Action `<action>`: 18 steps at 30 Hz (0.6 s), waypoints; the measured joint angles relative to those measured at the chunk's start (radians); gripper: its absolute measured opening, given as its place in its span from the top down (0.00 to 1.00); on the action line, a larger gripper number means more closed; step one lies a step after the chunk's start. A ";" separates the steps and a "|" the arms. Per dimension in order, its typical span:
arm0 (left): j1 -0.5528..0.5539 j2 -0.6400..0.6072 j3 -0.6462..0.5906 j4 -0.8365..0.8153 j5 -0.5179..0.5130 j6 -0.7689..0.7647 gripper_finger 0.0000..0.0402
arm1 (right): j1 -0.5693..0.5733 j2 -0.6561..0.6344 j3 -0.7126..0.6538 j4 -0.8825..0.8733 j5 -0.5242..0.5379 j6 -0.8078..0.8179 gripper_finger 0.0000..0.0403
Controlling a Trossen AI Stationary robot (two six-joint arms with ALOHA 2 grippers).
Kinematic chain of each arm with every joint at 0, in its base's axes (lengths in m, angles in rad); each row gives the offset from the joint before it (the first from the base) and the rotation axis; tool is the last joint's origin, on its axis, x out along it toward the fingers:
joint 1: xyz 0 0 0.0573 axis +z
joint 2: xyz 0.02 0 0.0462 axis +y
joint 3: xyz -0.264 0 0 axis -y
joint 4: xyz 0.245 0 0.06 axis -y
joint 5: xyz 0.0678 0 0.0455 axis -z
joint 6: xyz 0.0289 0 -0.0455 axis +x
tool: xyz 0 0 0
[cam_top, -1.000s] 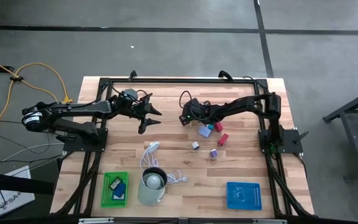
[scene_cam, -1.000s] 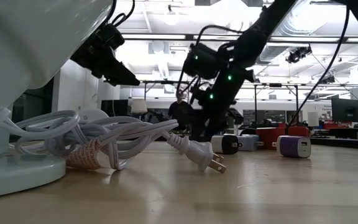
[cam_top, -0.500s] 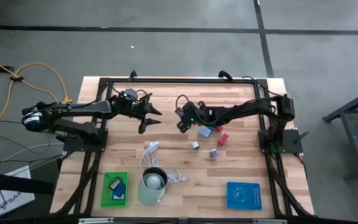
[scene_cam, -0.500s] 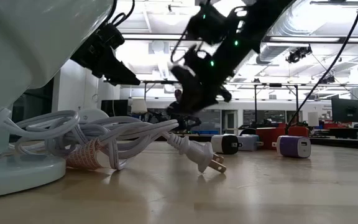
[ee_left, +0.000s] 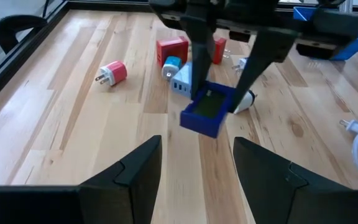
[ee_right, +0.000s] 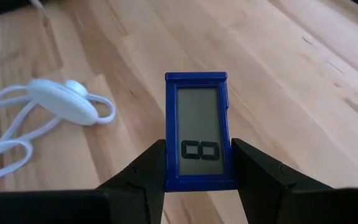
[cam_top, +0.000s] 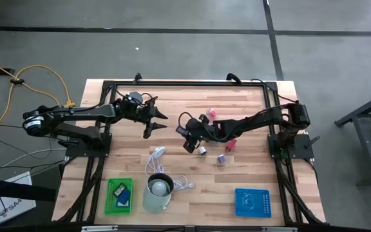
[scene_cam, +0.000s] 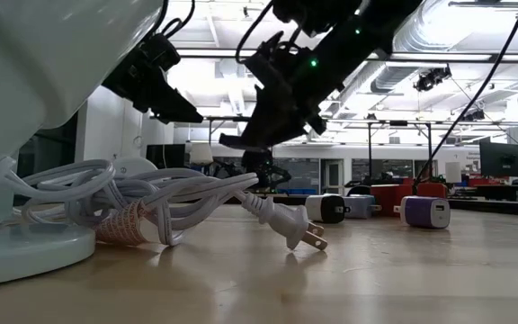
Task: Pick & Place Office items
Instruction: Put the dark blue digital timer into the green basket
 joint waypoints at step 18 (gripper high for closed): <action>0.000 0.000 0.000 0.005 0.000 -0.082 0.52 | 0.015 -0.058 0.000 0.015 -0.017 -0.151 0.63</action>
